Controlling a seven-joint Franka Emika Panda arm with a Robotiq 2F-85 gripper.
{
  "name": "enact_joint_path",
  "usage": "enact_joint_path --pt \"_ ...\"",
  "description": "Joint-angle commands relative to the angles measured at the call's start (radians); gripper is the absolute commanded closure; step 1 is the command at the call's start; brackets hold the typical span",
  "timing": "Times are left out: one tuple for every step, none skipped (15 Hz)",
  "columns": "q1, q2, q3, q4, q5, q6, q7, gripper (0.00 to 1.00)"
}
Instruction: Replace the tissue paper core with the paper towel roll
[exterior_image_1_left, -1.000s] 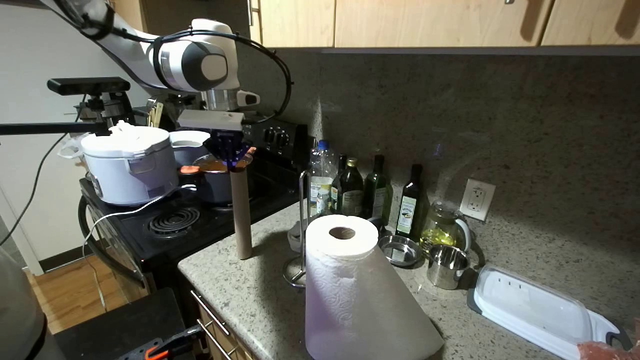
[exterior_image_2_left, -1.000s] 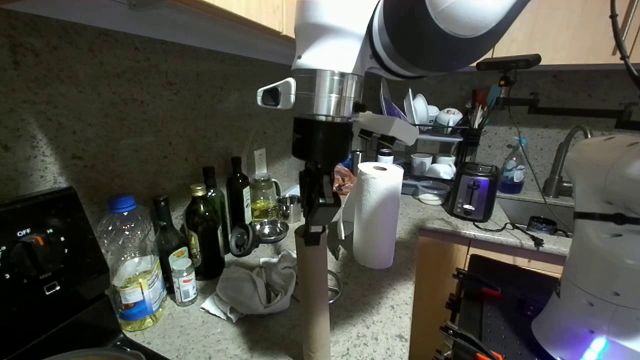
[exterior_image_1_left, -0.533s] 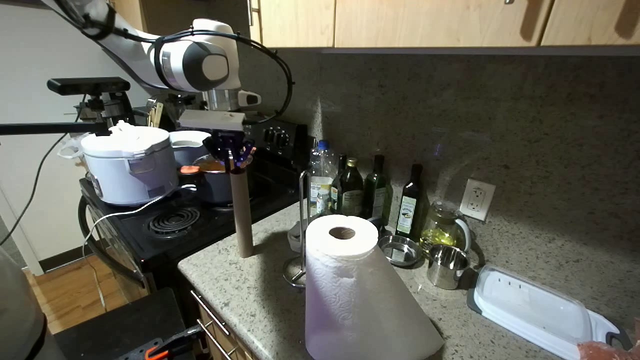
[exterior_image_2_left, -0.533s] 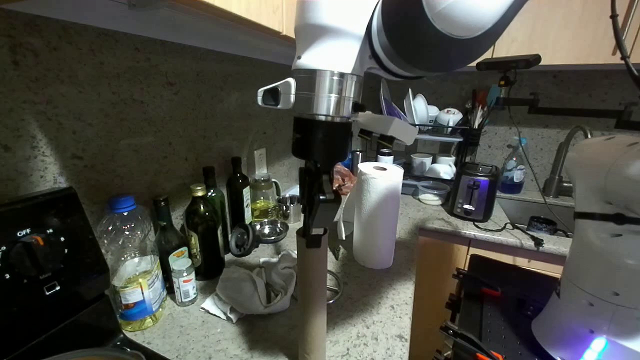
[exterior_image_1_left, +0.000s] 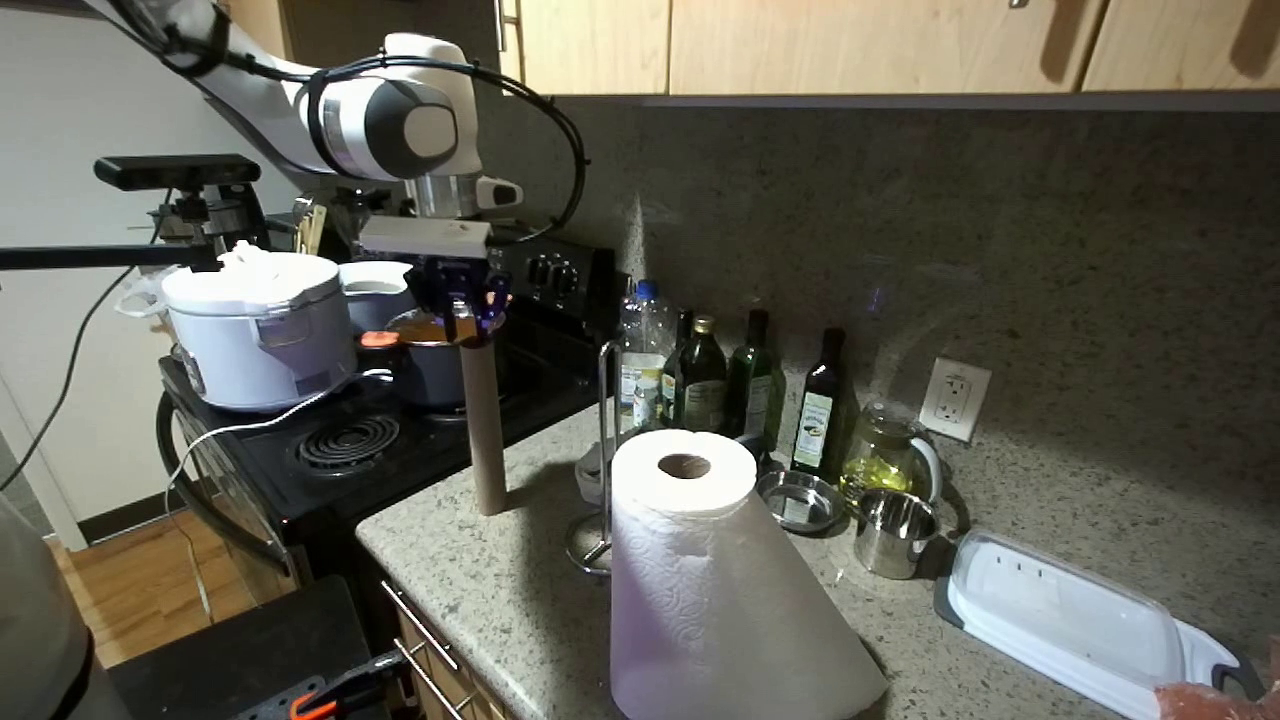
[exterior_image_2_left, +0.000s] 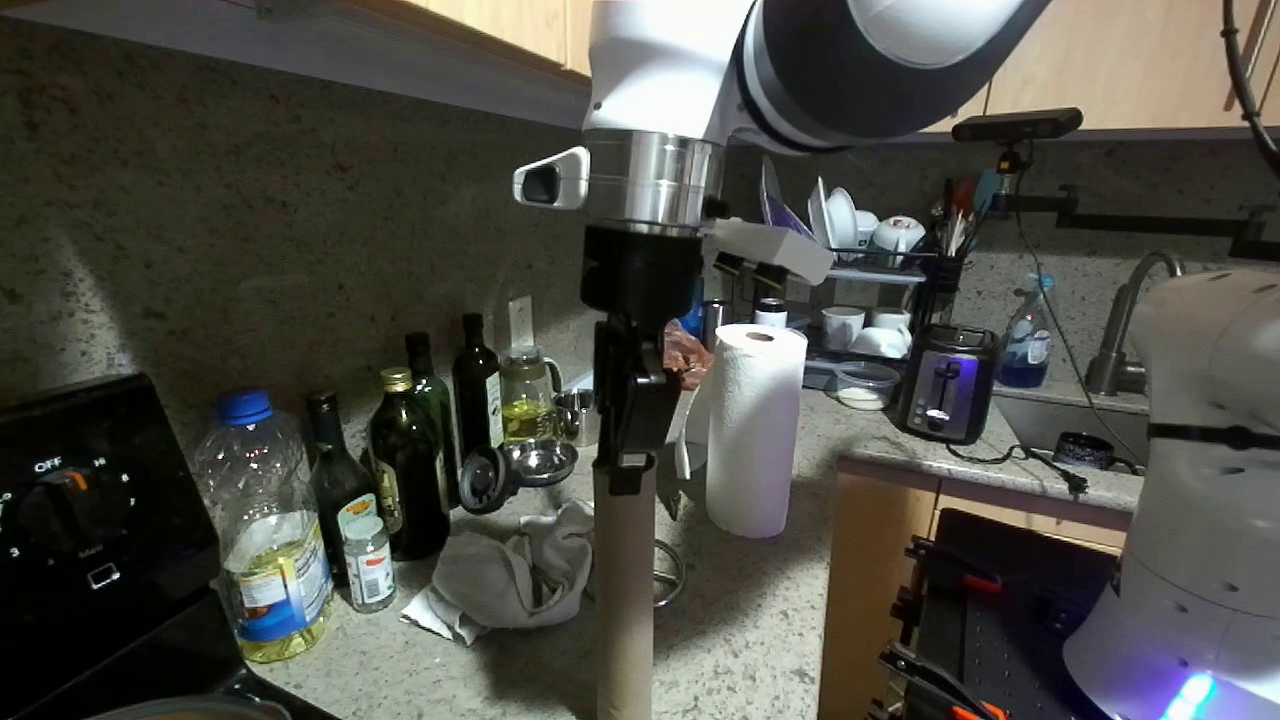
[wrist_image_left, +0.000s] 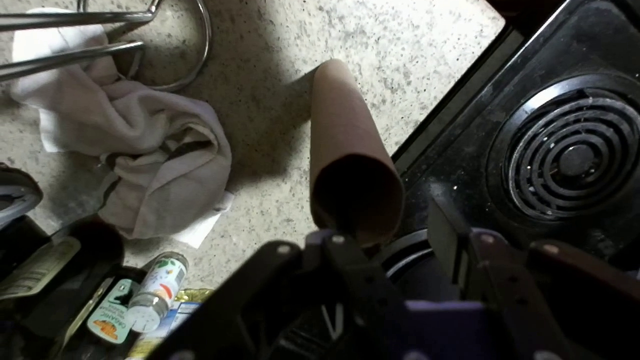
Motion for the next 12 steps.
enact_joint_path --pt "-0.012 -0.040 0.016 -0.002 -0.022 0.019 0.018 0.49" --pt "-0.012 -0.047 0.016 -0.001 -0.024 0.022 0.020 0.48" --pt "-0.013 -0.057 0.015 -0.002 -0.027 0.024 0.021 0.49" --pt "-0.012 -0.068 0.014 -0.004 -0.027 0.025 0.019 0.50" --pt "-0.013 -0.081 0.014 -0.007 -0.030 0.028 0.021 0.53" --pt "-0.014 -0.097 0.012 -0.011 -0.031 0.031 0.023 0.54" --pt "-0.019 -0.117 0.011 -0.018 -0.039 0.041 0.035 0.53" --pt "-0.023 -0.138 0.007 -0.026 -0.043 0.048 0.042 0.54" --pt "-0.032 -0.162 0.003 -0.034 -0.048 0.056 0.063 0.53" --pt "-0.042 -0.186 0.000 -0.042 -0.057 0.062 0.090 0.54" --pt "-0.052 -0.213 -0.005 -0.050 -0.062 0.061 0.115 0.56" --pt "-0.063 -0.234 -0.007 -0.053 -0.068 0.056 0.140 0.58"
